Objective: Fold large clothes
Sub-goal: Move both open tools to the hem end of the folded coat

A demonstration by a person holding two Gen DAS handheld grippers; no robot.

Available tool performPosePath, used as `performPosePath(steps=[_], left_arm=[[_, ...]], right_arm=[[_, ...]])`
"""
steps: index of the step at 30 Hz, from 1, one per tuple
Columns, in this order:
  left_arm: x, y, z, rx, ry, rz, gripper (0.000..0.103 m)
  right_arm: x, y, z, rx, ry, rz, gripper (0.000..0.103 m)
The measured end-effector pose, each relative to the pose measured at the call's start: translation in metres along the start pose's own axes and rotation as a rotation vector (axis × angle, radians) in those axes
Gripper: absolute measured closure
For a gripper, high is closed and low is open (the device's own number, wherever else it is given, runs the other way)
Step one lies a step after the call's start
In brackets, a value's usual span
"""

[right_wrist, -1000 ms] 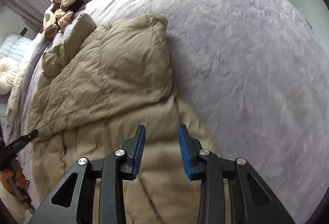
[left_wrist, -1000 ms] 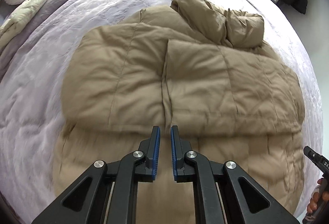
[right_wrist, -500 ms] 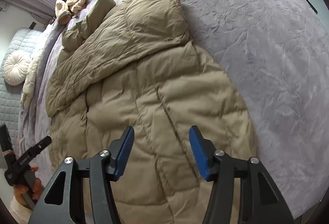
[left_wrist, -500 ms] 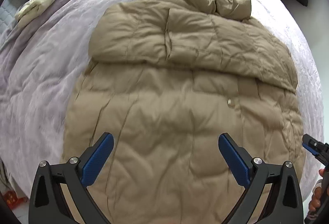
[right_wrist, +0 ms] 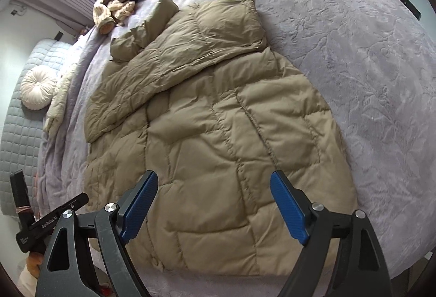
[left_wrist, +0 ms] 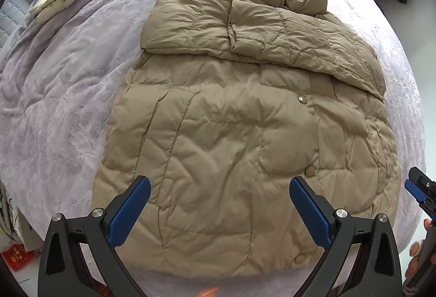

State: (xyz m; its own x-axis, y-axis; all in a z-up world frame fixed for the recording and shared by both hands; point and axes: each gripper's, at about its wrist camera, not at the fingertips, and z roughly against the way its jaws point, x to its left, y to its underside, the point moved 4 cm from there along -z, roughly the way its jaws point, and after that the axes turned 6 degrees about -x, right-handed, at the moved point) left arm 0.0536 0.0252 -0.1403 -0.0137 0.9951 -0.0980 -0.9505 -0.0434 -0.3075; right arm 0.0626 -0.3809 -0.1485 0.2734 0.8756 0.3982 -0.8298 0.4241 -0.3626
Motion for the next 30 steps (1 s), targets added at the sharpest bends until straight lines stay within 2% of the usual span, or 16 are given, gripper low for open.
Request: performPosePath(steps=[8,12,16,18,24,30], left_arm=[[0.031,0.028,0.009,0.034,0.011,-0.043,0.001],[0.058,0.046,0.009,0.060,-0.018,-0.060,0.001],[0.077,0.064,0.012,0.083,0.059,-0.067,0.001],[0.086,0.071,0.015,0.094,0.062,-0.064,0.001],[0.122,0.090,0.025,0.099,0.067,0.049,0.001],[0.143,0.114,0.003,0.154,0.113,0.215,0.001]], right_arm=[[0.015,0.042,0.008,0.022,-0.003,-0.091,0.017],[0.025,0.067,0.016,0.035,0.006,-0.126,0.016],[0.030,0.093,0.019,0.093,-0.005,-0.194,0.016],[0.030,0.104,0.022,0.102,-0.013,-0.227,0.016],[0.022,0.121,0.026,0.126,0.028,-0.286,0.016],[-0.002,0.126,0.018,0.181,0.027,-0.365,0.016]])
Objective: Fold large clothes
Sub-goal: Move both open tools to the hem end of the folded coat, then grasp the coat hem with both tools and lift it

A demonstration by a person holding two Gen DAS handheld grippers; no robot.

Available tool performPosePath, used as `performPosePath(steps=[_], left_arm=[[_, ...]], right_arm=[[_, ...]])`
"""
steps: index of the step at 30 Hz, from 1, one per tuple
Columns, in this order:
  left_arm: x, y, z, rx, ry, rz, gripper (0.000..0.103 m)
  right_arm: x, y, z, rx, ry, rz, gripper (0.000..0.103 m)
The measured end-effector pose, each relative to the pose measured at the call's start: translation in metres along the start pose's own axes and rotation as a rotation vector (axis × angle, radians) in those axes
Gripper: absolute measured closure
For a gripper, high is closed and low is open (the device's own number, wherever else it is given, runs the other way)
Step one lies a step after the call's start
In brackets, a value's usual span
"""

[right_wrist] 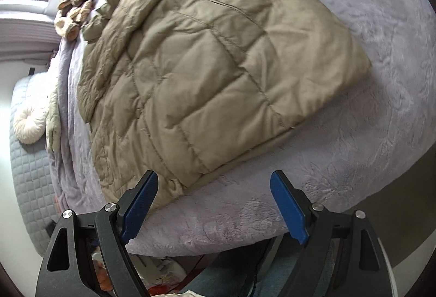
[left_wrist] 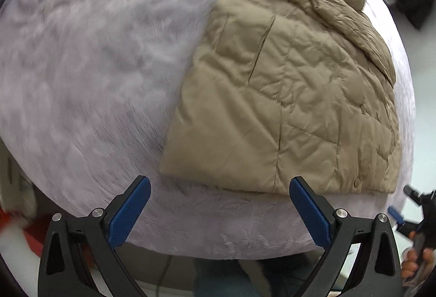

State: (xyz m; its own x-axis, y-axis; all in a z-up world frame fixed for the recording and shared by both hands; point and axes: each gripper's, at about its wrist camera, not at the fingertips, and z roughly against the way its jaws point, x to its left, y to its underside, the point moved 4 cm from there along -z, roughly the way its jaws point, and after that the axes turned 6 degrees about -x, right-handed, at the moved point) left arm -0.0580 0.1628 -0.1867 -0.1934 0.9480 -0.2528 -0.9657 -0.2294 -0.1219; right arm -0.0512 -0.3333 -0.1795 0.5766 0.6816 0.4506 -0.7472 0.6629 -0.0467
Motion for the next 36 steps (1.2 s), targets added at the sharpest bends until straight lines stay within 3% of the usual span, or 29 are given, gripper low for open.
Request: performPosePath(steps=[6,12,19,24,26,28,31,33,36], left_arm=[[0.009,0.012,-0.022,0.012,0.105,0.147,0.001],[0.023,0.008,-0.053,0.044,0.184,0.294,0.001],[0.012,-0.006,-0.073,0.038,0.203,0.308,0.001],[0.001,-0.016,-0.071,0.028,0.271,0.299,0.003],[-0.002,-0.019,-0.069,0.026,0.297,0.297,0.029],[-0.004,-0.023,-0.070,0.033,0.322,0.291,0.076],[-0.006,-0.030,-0.063,0.025,0.373,0.282,0.087],[-0.011,-0.036,-0.051,0.005,0.396,0.244,0.087],[-0.017,-0.044,-0.029,-0.028,0.438,0.183,0.087]], right_arm=[[-0.043,-0.007,-0.004,0.012,-0.006,-0.102,0.016],[-0.085,-0.019,-0.019,0.004,-0.071,-0.279,0.016],[-0.114,-0.039,-0.033,-0.064,-0.167,-0.456,0.016],[-0.116,-0.052,-0.044,-0.096,-0.249,-0.541,0.016],[-0.115,-0.053,-0.047,-0.100,-0.268,-0.559,0.016],[-0.113,-0.053,-0.048,-0.107,-0.275,-0.573,0.019],[-0.111,-0.051,-0.052,-0.107,-0.303,-0.609,0.044],[-0.110,-0.049,-0.053,-0.111,-0.289,-0.609,0.085],[-0.096,-0.052,-0.044,-0.152,-0.300,-0.561,0.094]])
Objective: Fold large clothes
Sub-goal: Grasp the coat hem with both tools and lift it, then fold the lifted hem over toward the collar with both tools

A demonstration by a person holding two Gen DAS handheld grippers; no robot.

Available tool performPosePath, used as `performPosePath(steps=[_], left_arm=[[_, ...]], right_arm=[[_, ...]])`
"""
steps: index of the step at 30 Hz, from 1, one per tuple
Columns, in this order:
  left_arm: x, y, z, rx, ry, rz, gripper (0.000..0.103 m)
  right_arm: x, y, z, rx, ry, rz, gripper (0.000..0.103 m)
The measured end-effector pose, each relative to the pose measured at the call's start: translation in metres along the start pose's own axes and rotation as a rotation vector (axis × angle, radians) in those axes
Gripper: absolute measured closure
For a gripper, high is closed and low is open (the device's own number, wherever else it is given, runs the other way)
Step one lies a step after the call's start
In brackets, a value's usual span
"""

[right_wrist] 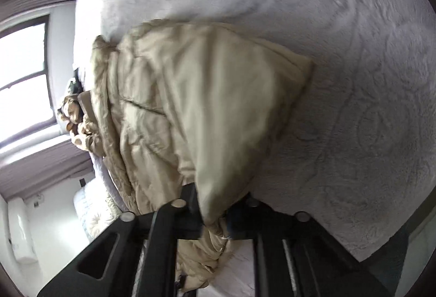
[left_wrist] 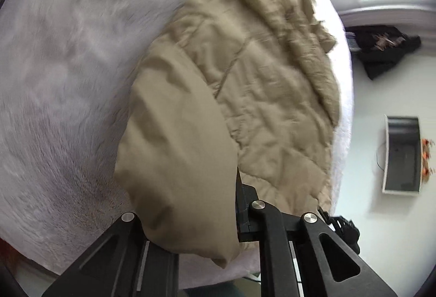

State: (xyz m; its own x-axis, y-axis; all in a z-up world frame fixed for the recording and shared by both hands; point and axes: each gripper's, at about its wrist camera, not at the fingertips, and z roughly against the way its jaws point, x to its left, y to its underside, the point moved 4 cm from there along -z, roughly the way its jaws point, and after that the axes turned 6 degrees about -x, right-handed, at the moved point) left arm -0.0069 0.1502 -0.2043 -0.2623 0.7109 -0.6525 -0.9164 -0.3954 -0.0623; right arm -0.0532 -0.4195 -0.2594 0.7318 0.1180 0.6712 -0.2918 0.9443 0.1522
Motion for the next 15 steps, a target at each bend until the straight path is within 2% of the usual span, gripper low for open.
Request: performPosePath(steps=[7,12,15], left_arm=[[-0.043,-0.033,0.038,-0.059,0.092,-0.107,0.087],[-0.073,-0.060,0.051,-0.112,0.104,-0.135,0.087],[-0.095,-0.082,0.066,-0.174,0.105,-0.144,0.087]], right_arm=[[0.042,0.007,0.017,-0.035,-0.077,0.086,0.095],[0.070,0.005,0.033,-0.020,-0.132,0.142,0.096],[0.097,-0.003,0.039,-0.005,-0.179,0.184,0.096]])
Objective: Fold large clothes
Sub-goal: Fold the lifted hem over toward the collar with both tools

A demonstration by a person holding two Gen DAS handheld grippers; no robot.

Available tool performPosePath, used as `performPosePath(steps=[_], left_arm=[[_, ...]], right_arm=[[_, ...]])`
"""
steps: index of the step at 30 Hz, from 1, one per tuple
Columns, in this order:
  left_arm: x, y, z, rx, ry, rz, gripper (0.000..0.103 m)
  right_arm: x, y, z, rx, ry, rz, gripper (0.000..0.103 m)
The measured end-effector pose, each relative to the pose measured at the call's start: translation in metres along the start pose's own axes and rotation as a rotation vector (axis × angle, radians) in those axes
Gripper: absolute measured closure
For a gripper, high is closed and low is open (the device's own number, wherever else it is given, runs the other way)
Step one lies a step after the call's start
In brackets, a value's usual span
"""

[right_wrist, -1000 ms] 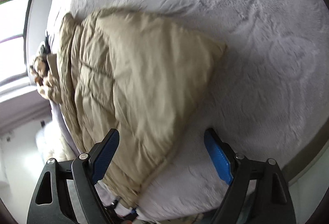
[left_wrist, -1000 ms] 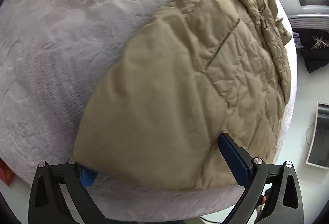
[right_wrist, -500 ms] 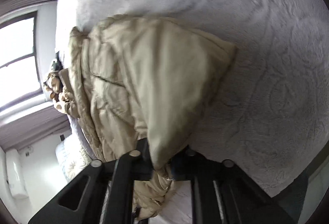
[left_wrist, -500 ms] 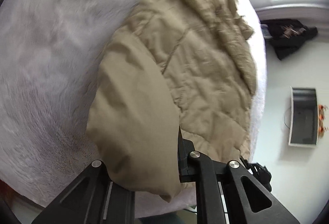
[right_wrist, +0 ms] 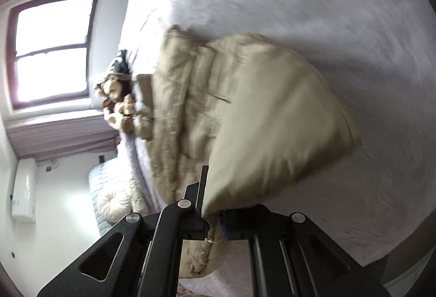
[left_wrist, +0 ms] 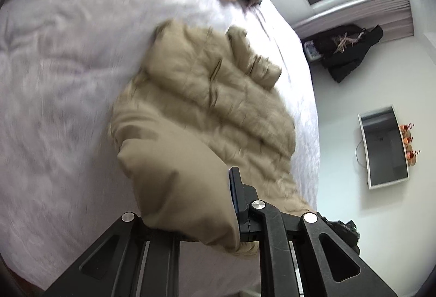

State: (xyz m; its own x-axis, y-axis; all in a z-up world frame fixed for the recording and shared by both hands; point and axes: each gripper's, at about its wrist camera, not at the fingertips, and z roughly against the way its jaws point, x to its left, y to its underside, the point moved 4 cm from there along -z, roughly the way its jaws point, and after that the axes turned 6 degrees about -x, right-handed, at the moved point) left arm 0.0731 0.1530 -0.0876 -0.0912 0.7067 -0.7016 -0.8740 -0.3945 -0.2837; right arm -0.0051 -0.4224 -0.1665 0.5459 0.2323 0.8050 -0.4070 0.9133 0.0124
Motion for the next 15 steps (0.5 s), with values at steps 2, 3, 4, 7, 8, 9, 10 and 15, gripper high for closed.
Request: performPosePath(steps=[2,3,4,7,8,9,10,15], left_arm=[[-0.012,-0.019,0.001,-0.037,0.004,0.005,0.087],[-0.017,-0.028,0.003,-0.053,0.003,0.005,0.087],[-0.024,-0.039,0.003,-0.072,0.000,0.003,0.087],[-0.044,-0.074,-0.004,-0.136,-0.034,-0.016,0.087],[-0.049,-0.082,-0.007,-0.150,-0.046,-0.018,0.087],[-0.055,-0.094,-0.012,-0.168,-0.058,-0.023,0.087],[-0.061,-0.106,-0.017,-0.186,-0.068,-0.028,0.087],[-0.066,-0.152,-0.061,-0.229,-0.135,-0.023,0.087]], right_arm=[[0.021,-0.009,-0.002,0.010,-0.028,0.037,0.096],[0.038,-0.018,-0.005,0.018,-0.046,0.068,0.096],[0.053,-0.025,-0.007,0.025,-0.061,0.097,0.096],[0.098,-0.048,-0.022,0.050,-0.093,0.191,0.096],[0.114,-0.056,-0.030,0.062,-0.102,0.220,0.096],[0.129,-0.063,-0.040,0.077,-0.111,0.249,0.096],[0.143,-0.072,-0.051,0.093,-0.116,0.277,0.096],[0.198,-0.110,-0.113,0.158,-0.100,0.376,0.096]])
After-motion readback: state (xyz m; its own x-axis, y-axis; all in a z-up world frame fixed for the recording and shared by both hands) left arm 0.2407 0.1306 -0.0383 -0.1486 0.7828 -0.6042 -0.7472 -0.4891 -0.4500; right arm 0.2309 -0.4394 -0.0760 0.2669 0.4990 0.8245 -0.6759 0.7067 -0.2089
